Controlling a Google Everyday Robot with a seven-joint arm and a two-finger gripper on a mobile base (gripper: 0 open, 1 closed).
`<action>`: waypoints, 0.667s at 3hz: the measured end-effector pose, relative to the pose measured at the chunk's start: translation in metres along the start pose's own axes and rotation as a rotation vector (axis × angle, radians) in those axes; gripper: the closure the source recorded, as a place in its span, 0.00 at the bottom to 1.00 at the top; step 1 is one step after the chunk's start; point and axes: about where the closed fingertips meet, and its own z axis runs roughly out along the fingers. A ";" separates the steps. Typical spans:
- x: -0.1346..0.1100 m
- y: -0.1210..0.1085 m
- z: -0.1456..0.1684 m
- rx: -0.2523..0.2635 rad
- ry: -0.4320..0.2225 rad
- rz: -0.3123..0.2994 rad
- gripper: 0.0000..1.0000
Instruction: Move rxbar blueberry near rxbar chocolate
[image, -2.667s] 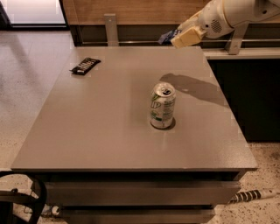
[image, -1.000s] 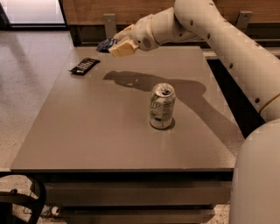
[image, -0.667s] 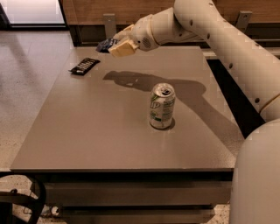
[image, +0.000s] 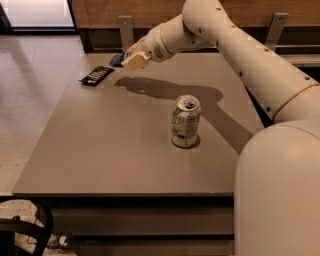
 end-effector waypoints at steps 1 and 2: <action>-0.007 0.003 0.022 -0.021 -0.007 -0.004 0.98; -0.006 0.004 0.024 -0.025 -0.006 -0.003 0.74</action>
Offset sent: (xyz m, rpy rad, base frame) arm 0.0044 0.0180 -0.0055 0.0042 0.0056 0.0167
